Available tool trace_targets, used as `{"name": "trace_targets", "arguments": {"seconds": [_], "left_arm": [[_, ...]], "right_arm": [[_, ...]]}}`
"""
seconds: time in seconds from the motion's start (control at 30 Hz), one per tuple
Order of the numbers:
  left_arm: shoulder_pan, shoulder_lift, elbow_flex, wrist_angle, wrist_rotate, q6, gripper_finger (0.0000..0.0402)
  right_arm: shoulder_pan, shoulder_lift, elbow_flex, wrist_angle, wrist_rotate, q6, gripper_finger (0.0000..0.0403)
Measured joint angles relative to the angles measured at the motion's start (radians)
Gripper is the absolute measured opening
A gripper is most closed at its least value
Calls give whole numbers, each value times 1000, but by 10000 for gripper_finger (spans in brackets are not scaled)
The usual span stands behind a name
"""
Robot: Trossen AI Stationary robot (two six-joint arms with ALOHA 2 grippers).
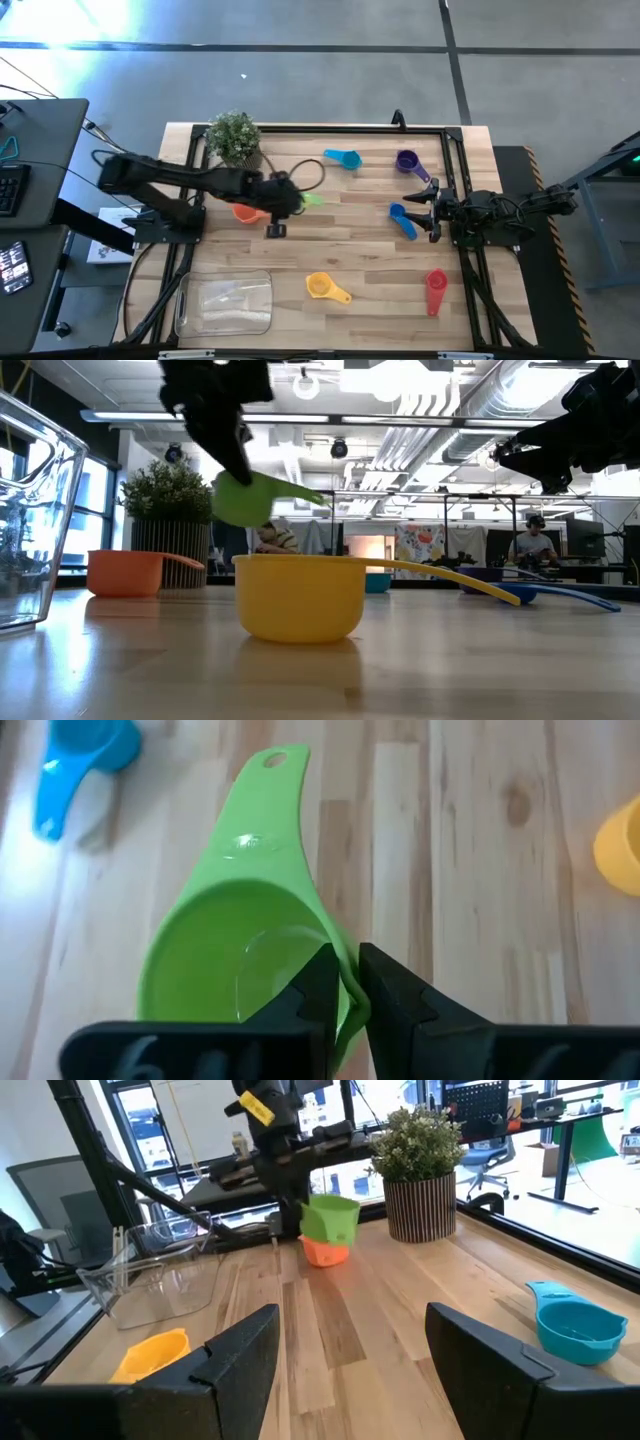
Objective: Nest measuring cups in basket
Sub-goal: Stack the green measuring cup on the orange measuring cup
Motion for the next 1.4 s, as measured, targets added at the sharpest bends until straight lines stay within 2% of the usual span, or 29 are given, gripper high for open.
{"name": "trace_targets", "arguments": {"seconds": [0.2,0.37,0.67,1.1,1.4], "left_arm": [[-66,-189,-133,-13,-80,-61,22],[-118,-309,-206,-79,-167,-109,32],[-169,-470,-304,-193,-172,-156,27],[-137,-486,-320,-201,-169,-132,31],[-100,-486,-320,-215,-130,-225,31]], "right_arm": [[0,0,0,0,0,0,243],[0,0,0,0,0,0,243],[0,0,0,0,0,0,243],[0,0,0,0,0,0,243],[0,0,0,0,0,0,243]]}}
